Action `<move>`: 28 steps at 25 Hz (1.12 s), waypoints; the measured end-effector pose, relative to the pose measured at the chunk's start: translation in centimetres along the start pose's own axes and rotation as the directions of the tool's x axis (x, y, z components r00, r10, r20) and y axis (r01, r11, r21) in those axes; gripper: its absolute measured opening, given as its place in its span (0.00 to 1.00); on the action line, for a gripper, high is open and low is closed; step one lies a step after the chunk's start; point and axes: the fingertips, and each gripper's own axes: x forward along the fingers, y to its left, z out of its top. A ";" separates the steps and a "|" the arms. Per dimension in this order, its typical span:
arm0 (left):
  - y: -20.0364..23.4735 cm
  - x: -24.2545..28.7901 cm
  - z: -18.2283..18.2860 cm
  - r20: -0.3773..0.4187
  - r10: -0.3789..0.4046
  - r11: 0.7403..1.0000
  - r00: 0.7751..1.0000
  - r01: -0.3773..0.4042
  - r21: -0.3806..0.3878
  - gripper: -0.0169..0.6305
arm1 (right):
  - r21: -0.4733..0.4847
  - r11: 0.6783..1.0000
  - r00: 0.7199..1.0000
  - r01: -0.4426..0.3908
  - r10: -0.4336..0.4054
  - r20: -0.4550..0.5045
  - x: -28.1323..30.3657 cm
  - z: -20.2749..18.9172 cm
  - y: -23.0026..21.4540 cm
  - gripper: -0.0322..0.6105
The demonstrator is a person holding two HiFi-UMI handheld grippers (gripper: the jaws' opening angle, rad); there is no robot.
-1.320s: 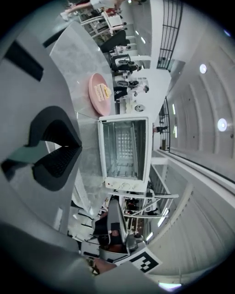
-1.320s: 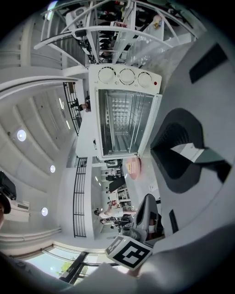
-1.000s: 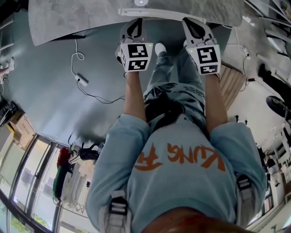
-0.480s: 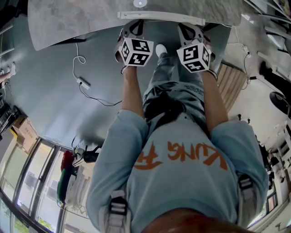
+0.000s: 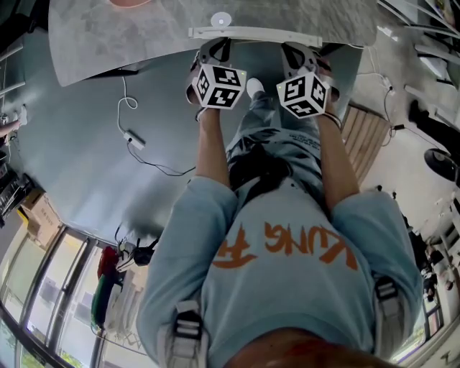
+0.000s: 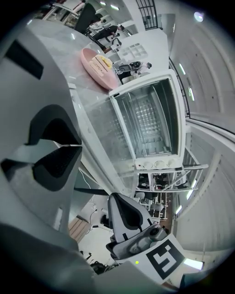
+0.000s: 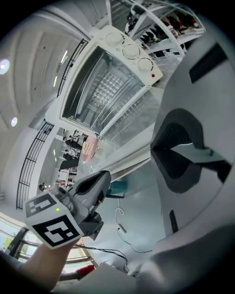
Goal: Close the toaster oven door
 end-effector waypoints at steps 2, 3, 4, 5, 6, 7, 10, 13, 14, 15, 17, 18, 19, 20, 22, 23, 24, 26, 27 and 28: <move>0.0 -0.2 0.3 0.000 0.003 1.000 1.000 -0.003 0.015 0.03 | -0.042 0.999 1.000 0.009 -0.009 -0.005 -0.3 0.4 -0.1 0.05; 0.0 -0.4 0.4 0.001 0.004 1.000 1.000 -0.004 0.025 0.03 | -0.057 0.998 1.000 0.014 -0.014 -0.005 -0.4 0.5 -0.2 0.05; 0.0 -0.6 0.5 0.003 0.005 0.999 1.000 -0.005 0.037 0.03 | -0.068 0.997 1.000 0.021 -0.021 -0.003 -0.6 0.7 -0.3 0.05; 0.1 -0.7 0.7 0.005 0.007 0.999 1.000 -0.008 0.051 0.03 | -0.078 0.997 1.000 0.028 -0.028 -0.002 -0.8 0.9 -0.4 0.05; 0.1 -0.9 0.8 0.007 0.010 0.998 1.000 -0.010 0.066 0.03 | -0.089 0.995 0.999 0.034 -0.035 0.000 -0.9 1.1 -0.6 0.05; 0.2 -1.0 0.9 0.007 0.011 0.997 1.000 -0.012 0.080 0.03 | -0.099 0.994 0.999 0.040 -0.040 0.001 -1.0 1.3 -0.7 0.05; 0.3 -1.4 1.0 0.007 0.018 0.993 1.000 -0.019 0.114 0.03 | -0.123 0.991 0.999 0.053 -0.052 0.008 -1.4 1.5 -0.9 0.05; 0.3 -1.6 1.0 0.006 0.023 0.992 1.000 -0.024 0.127 0.03 | -0.142 0.987 0.998 0.070 -0.069 0.011 -1.7 1.6 -1.1 0.05; 0.4 -1.6 1.0 0.005 0.024 0.991 1.000 -0.025 0.128 0.03 | -0.152 0.985 0.997 0.079 -0.078 0.008 -1.8 1.6 -1.1 0.05; 0.5 -1.7 0.9 0.003 0.025 0.991 1.000 -0.026 0.131 0.03 | -0.161 0.983 0.996 0.088 -0.089 0.005 -1.8 1.6 -1.1 0.05; 0.5 -1.6 0.8 0.000 0.025 0.990 1.000 -0.025 0.136 0.03 | -0.175 0.979 0.994 0.104 -0.105 0.000 -1.7 1.6 -1.0 0.06; 0.5 -1.6 0.8 0.000 0.025 0.990 1.000 -0.025 0.137 0.04 | -0.181 0.978 0.994 0.108 -0.110 -0.001 -1.7 1.6 -1.0 0.06; 0.5 -1.7 0.8 0.001 0.026 0.990 1.000 -0.026 0.140 0.03 | -0.187 0.976 0.993 0.113 -0.116 -0.001 -1.7 1.6 -1.0 0.06; 0.5 -1.7 0.9 0.004 0.028 0.989 1.000 -0.028 0.142 0.04 | -0.194 0.974 0.992 0.121 -0.123 0.001 -1.8 1.7 -1.0 0.06; 0.6 -1.8 1.1 0.012 0.035 0.988 0.999 -0.036 0.149 0.04 | -0.211 0.967 0.990 0.141 -0.143 0.007 -1.9 1.8 -1.1 0.06; 0.6 -1.9 1.2 0.015 0.038 0.987 0.999 -0.040 0.153 0.04 | -0.219 0.964 0.989 0.149 -0.150 0.010 -2.0 1.9 -1.2 0.06; 0.5 -1.9 1.2 0.016 0.039 0.986 0.999 -0.041 0.159 0.04 | -0.225 0.962 0.988 0.152 -0.153 0.011 -2.1 1.9 -1.2 0.07; 0.5 -2.0 1.3 0.014 0.036 0.983 0.999 -0.038 0.178 0.05 | -0.239 0.960 0.989 0.148 -0.150 0.009 -2.2 2.0 -1.0 0.09; 0.4 -2.0 1.3 0.012 0.033 0.981 0.999 -0.035 0.190 0.06 | -0.247 0.958 0.989 0.145 -0.147 0.008 -2.2 2.0 -1.0 0.11; 0.3 -2.0 1.3 0.009 0.029 0.979 1.000 -0.030 0.203 0.08 | -0.255 0.956 0.989 0.143 -0.145 0.008 -2.2 2.0 -0.9 0.12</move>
